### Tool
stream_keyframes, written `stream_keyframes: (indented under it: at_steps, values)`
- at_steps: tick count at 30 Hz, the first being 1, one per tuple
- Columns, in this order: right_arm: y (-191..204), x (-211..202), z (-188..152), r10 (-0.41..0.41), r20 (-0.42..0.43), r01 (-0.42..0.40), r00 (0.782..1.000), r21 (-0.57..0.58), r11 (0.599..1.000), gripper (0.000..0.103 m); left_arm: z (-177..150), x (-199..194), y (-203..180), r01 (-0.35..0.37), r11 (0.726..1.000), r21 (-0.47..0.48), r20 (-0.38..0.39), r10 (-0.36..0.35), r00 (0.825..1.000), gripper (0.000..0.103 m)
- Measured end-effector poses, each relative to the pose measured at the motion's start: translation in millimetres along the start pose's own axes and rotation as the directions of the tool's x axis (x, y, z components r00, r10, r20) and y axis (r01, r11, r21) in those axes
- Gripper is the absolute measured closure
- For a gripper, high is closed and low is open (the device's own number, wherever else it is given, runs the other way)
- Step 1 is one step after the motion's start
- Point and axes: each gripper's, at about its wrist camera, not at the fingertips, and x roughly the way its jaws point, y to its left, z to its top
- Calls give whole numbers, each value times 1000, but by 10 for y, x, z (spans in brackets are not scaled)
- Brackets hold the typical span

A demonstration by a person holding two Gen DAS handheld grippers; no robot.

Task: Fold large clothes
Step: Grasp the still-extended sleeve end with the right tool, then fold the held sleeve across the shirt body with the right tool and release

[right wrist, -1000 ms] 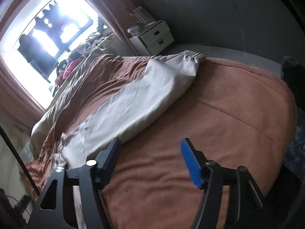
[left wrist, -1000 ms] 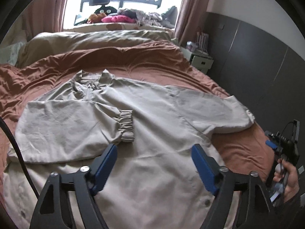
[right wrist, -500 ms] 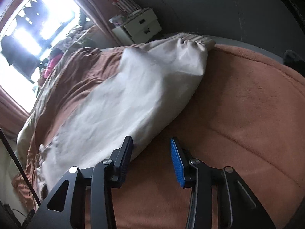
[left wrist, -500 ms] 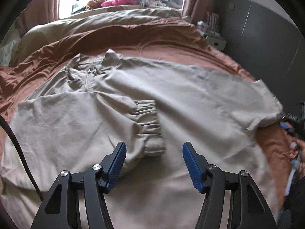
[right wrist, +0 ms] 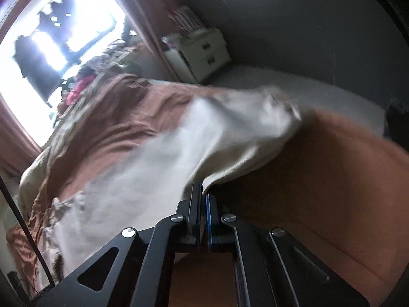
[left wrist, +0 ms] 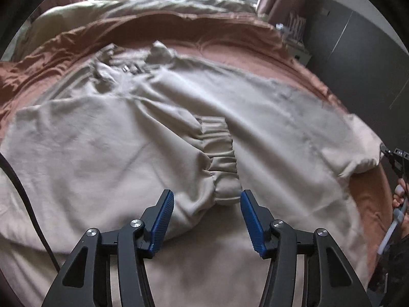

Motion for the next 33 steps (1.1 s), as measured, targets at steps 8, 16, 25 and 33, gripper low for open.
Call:
stream_keyframes:
  at_steps: [8,16,25,33]
  values:
    - [1053,-717,113,89,83,-74,993,-160,984,103,-249,-600,410,-2,997,-71,49,5,999,47]
    - [2033,-1087,-133,158,96,-121,983,-313,942,103,-491,-1060,985,25,983,-180,147,2,989,46]
    - [2802,-1154,-432,196,75,-148,978,-413,898,103,-531,-1352,1484,132,949,-286,243,-62,968,46]
    - [3304,-919,-712,242,14,-208,970,-466,860,103,-645,-1462,1918,203,899,-389,285,-92,954,46]
